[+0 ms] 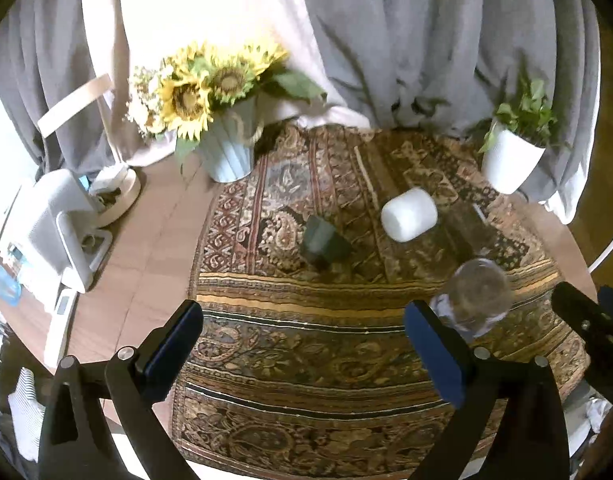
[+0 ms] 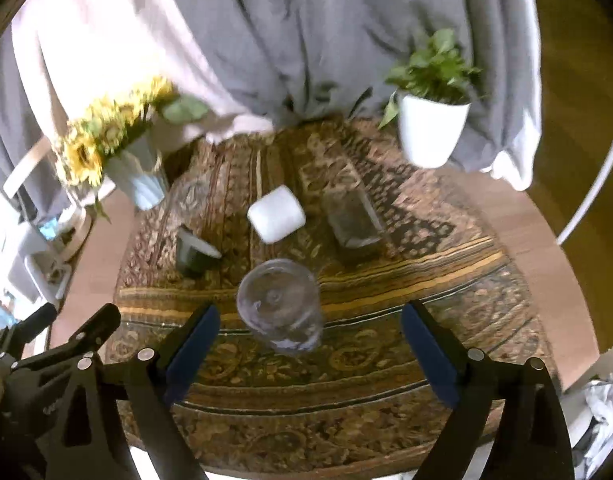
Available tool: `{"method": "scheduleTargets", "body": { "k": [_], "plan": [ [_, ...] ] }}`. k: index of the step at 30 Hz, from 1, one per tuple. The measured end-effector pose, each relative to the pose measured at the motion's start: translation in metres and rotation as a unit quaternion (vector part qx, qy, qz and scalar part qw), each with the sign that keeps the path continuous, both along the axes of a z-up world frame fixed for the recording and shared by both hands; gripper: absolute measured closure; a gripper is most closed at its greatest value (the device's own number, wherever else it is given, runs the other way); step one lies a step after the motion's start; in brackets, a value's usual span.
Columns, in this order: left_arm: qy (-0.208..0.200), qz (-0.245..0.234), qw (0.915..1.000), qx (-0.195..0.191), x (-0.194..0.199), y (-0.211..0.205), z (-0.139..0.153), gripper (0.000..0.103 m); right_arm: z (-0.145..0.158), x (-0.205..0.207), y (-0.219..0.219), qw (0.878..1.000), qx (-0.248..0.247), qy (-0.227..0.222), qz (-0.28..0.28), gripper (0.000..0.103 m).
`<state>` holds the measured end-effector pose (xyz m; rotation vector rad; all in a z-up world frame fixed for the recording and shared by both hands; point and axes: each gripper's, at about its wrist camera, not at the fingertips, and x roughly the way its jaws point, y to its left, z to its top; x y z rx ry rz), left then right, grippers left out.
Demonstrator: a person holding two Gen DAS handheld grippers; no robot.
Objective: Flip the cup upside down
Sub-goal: 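Lower the clear cup upside down onto the rug and open the right gripper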
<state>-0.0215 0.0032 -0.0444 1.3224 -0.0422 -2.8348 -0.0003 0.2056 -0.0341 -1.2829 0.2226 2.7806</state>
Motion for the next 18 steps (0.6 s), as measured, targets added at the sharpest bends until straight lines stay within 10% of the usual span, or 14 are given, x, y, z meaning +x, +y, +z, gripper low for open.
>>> {"method": "scheduleTargets", "body": {
  "k": [18],
  "plan": [
    [0.073,0.013,0.9969,-0.026,0.065,0.035,0.039,0.000,0.038,0.071,0.037,0.995,-0.008,0.095,0.011,0.006]
  ]
}}
